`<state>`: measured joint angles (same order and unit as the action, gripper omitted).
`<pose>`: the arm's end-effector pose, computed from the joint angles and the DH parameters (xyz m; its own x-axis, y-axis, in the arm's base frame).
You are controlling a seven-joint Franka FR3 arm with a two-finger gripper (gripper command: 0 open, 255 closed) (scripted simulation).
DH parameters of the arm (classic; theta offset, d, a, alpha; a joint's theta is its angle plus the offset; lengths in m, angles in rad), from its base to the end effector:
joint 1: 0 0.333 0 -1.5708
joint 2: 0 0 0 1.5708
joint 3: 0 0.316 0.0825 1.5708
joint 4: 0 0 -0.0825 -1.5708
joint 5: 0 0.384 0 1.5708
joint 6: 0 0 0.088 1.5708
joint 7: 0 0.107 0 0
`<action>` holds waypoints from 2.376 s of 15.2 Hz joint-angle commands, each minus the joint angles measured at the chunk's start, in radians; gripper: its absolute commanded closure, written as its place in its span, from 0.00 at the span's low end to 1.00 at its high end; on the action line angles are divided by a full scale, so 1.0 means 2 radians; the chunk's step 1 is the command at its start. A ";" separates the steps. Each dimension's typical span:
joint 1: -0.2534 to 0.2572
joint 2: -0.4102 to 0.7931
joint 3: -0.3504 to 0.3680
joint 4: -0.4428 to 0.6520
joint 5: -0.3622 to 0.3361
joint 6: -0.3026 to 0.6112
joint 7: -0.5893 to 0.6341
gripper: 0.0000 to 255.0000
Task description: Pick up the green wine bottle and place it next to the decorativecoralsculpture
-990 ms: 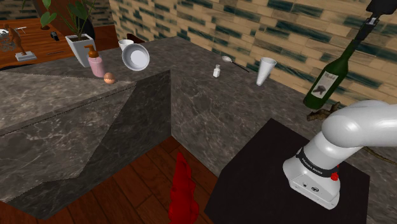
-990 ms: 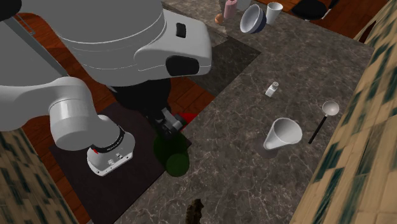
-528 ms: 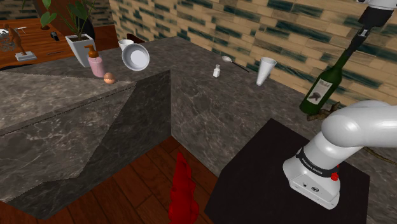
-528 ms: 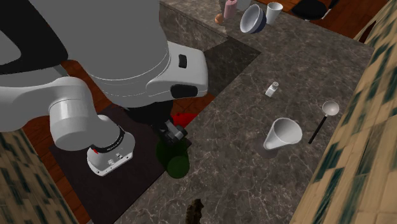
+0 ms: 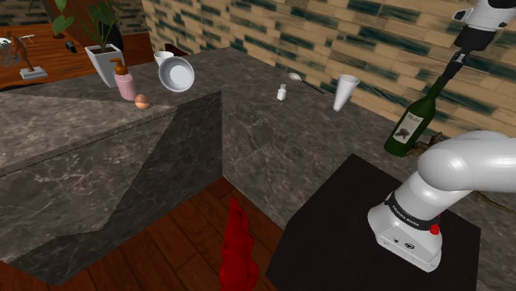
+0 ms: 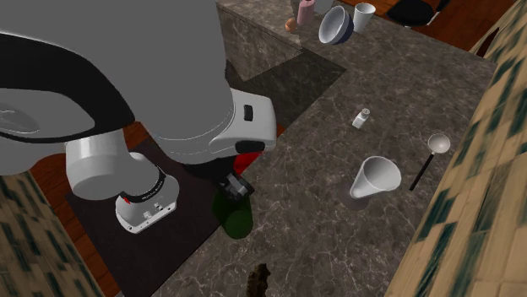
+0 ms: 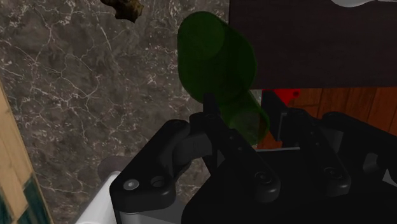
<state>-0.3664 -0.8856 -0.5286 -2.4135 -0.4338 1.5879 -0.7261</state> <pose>0.1345 -0.3022 0.5457 0.9994 0.0178 -0.0293 0.0183 -0.9997 0.0174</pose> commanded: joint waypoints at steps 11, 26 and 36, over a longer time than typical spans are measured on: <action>-0.011 -0.008 -0.030 -0.080 -0.028 0.072 0.008 1.00; -0.015 -0.005 -0.045 -0.109 -0.042 0.105 0.012 0.00; -0.007 -0.008 -0.016 -0.052 -0.016 0.045 0.007 0.00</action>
<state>-0.3810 -0.9020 -0.5637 -2.5262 -0.4693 1.6852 -0.7111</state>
